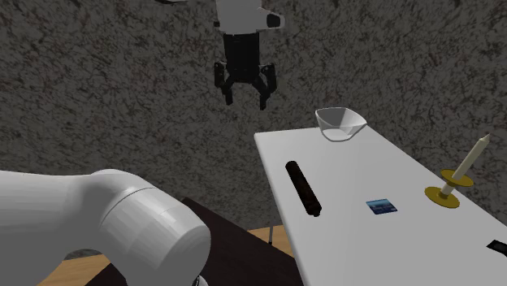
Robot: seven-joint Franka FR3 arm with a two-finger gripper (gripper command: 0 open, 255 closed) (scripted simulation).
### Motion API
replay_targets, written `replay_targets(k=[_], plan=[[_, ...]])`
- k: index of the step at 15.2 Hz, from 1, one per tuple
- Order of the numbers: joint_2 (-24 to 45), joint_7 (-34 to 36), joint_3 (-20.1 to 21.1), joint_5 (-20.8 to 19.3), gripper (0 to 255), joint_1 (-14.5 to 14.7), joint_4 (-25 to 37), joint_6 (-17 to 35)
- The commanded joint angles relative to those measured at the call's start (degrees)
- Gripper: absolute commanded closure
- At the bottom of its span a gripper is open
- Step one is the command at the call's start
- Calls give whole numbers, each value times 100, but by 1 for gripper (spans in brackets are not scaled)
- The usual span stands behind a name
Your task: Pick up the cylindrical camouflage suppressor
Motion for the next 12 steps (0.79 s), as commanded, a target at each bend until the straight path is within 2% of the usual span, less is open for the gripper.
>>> replay_targets(k=[1,6,12], plan=[[0,0,0,0,0,0,0,0],[375,-779,-438,-240,0,-8,-552,913],[1194,-1706,-962,-470,0,-20,-914,2077]])
